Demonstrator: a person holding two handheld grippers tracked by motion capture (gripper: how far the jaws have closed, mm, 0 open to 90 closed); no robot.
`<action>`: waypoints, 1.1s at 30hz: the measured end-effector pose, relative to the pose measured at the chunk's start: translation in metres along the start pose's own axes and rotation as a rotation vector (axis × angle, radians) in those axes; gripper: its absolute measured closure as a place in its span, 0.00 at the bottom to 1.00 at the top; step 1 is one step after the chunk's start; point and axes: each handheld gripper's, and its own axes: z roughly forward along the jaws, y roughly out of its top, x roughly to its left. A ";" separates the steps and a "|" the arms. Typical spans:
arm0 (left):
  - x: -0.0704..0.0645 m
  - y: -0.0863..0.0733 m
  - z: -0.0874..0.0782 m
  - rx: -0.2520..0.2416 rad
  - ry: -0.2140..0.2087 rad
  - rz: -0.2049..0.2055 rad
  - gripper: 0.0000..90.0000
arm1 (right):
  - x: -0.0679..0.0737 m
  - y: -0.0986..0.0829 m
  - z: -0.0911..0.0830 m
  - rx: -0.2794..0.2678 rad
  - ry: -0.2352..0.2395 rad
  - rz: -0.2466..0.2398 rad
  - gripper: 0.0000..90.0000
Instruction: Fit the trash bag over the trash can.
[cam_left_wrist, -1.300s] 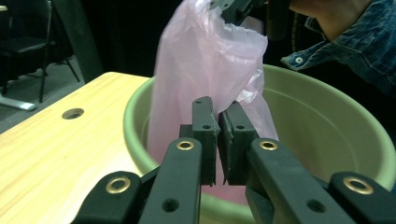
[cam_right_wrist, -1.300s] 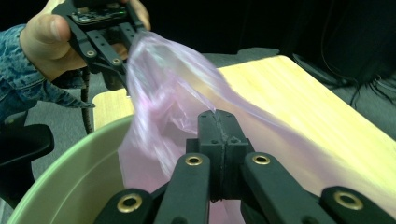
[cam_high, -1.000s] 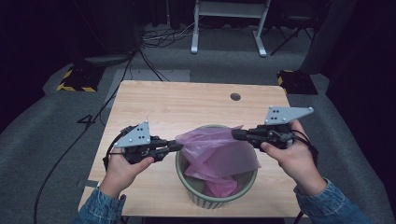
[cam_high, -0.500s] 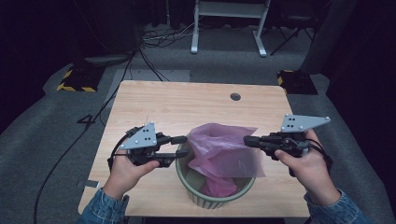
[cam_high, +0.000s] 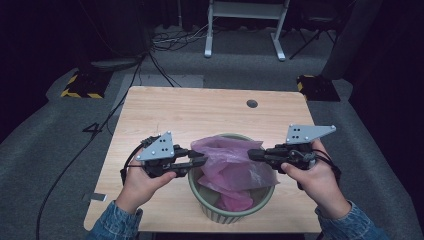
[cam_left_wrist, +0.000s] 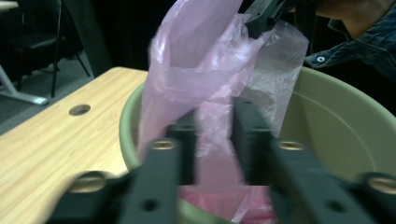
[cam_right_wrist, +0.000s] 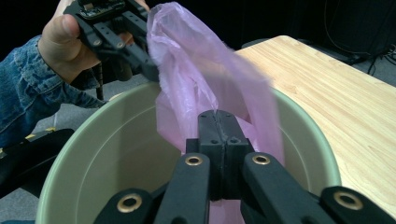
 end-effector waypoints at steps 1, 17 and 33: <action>-0.001 0.001 0.002 0.005 0.009 0.004 0.54 | 0.001 0.000 0.001 0.001 0.001 -0.003 1.00; 0.008 -0.004 -0.006 0.007 0.128 -0.021 0.34 | 0.006 0.000 -0.007 0.000 0.046 -0.038 1.00; 0.004 0.004 0.003 -0.011 0.023 0.028 0.93 | 0.006 0.005 0.002 0.015 0.044 -0.075 0.86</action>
